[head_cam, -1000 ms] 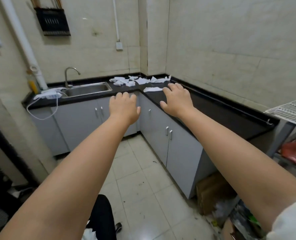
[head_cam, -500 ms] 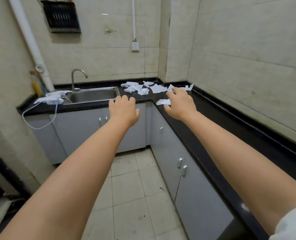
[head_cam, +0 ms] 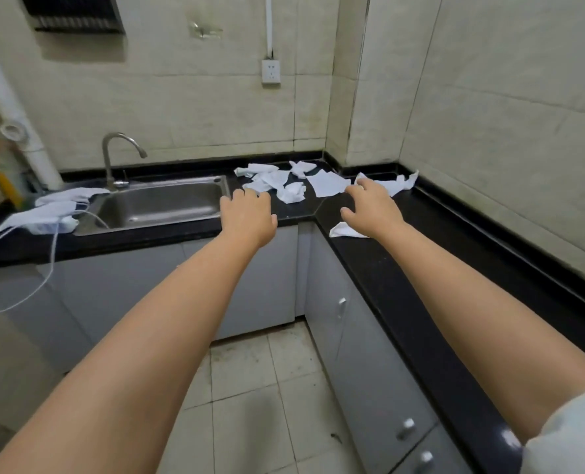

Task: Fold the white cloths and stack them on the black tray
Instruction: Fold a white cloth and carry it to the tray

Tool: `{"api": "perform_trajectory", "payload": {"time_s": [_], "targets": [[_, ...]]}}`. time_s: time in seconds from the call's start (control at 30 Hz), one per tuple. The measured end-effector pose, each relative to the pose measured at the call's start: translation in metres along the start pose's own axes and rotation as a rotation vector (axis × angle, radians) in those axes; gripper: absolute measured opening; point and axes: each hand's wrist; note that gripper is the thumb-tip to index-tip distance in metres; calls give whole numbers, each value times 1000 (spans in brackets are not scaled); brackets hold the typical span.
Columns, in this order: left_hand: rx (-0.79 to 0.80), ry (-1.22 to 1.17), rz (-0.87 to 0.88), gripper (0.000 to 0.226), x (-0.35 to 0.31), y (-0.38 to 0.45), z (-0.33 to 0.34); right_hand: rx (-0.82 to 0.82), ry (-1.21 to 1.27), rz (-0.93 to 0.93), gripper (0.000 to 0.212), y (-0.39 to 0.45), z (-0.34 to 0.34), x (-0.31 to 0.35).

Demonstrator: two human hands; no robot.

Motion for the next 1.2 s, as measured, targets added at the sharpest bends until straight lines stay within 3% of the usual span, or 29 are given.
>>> {"api": "perform_trajectory", "payload": {"time_s": [0.4, 0.57, 0.7, 0.93, 1.03, 1.2], "targets": [[217, -77, 258, 40, -39, 223, 150, 253, 6, 268, 45, 181, 123, -119], [393, -101, 353, 42, -64, 301, 217, 392, 41, 336, 41, 250, 183, -158], [520, -250, 369, 39, -80, 332, 262, 488, 65, 379, 37, 291, 221, -170], [552, -478, 471, 37, -108, 361, 312, 655, -34, 214, 55, 322, 268, -175], [555, -509, 543, 26, -110, 372, 324, 774, -93, 243, 59, 322, 276, -173], [575, -578, 561, 24, -88, 402, 346, 862, -116, 349, 45, 330, 283, -166]]}}
Point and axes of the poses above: each hand's wrist, its own y-axis towards the middle knuckle, its own z-axis out of the palm, x = y × z, and after that the axes turned 8 degrees about z, right-handed
